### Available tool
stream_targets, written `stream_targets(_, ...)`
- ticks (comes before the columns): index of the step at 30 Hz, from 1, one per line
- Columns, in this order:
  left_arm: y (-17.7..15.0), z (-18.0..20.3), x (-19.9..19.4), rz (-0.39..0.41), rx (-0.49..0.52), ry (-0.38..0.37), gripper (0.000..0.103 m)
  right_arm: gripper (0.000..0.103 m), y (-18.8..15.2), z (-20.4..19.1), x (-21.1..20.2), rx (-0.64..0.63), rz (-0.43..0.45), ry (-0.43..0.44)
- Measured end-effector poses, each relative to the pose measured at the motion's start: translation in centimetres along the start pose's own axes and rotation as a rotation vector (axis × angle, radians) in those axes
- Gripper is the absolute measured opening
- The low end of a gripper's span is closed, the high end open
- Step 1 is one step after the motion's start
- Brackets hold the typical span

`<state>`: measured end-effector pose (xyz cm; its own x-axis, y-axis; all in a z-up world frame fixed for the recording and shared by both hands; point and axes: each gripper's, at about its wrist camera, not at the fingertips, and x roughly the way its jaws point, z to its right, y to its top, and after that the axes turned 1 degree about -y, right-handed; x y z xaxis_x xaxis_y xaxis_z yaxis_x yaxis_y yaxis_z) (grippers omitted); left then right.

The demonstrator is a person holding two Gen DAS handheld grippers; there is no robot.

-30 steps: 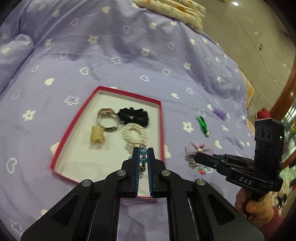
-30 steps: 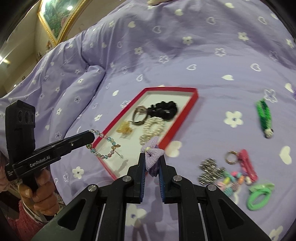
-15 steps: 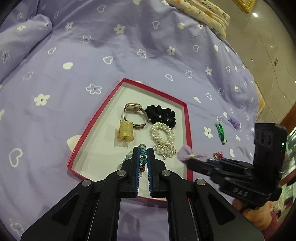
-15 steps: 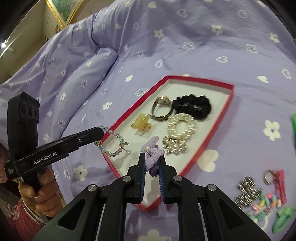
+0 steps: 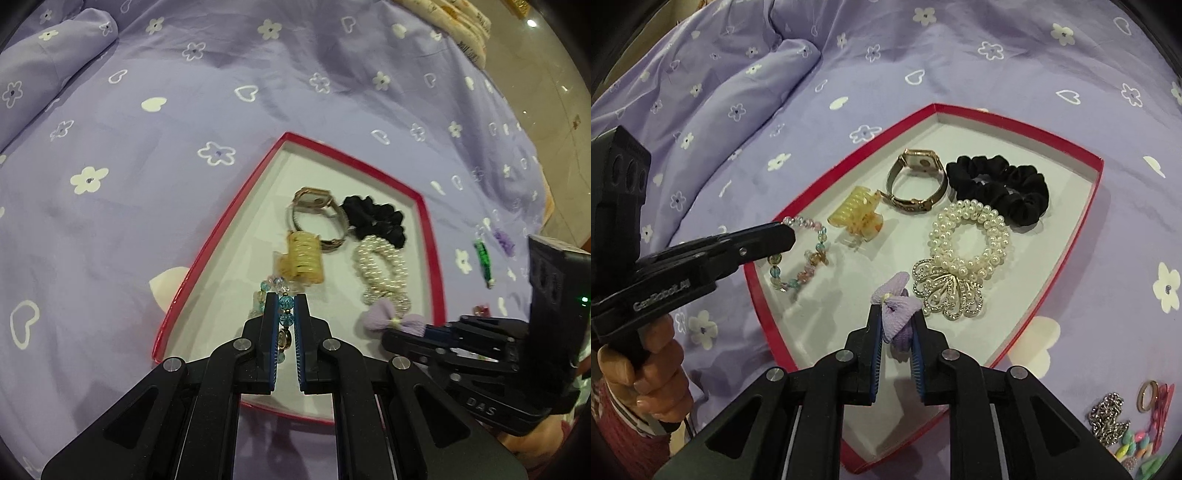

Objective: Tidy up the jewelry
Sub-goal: 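Lower both items into the tray and open both tools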

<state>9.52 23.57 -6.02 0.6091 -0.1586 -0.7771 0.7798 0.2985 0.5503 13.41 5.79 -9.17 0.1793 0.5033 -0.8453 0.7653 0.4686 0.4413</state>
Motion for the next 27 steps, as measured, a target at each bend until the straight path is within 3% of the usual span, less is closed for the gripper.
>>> stream_targets(9, -0.1, -0.2, 1.5, -0.033, 0.005, 0.051, 0.007, 0.017, -0.1, 0.2, 0.1, 0.006, -0.004, 0.006)
stream_targets(18, -0.2, 0.2, 1.7, -0.04, 0.025, 0.081, 0.007, 0.033, -0.1, -0.1, -0.2, 0.006, 0.01, 0.026)
stream_targets(22, -0.2, 0.2, 1.5, -0.04, 0.025, 0.088, 0.02, 0.034, -0.1, 0.1, -0.4, 0.018, 0.018, 0.025)
stream_targets(27, -0.4, 0.5, 1.3, -0.036, 0.036, 0.098, 0.02, 0.036, -0.5, 0.8, -1.5, 0.042, 0.04, 0.026)
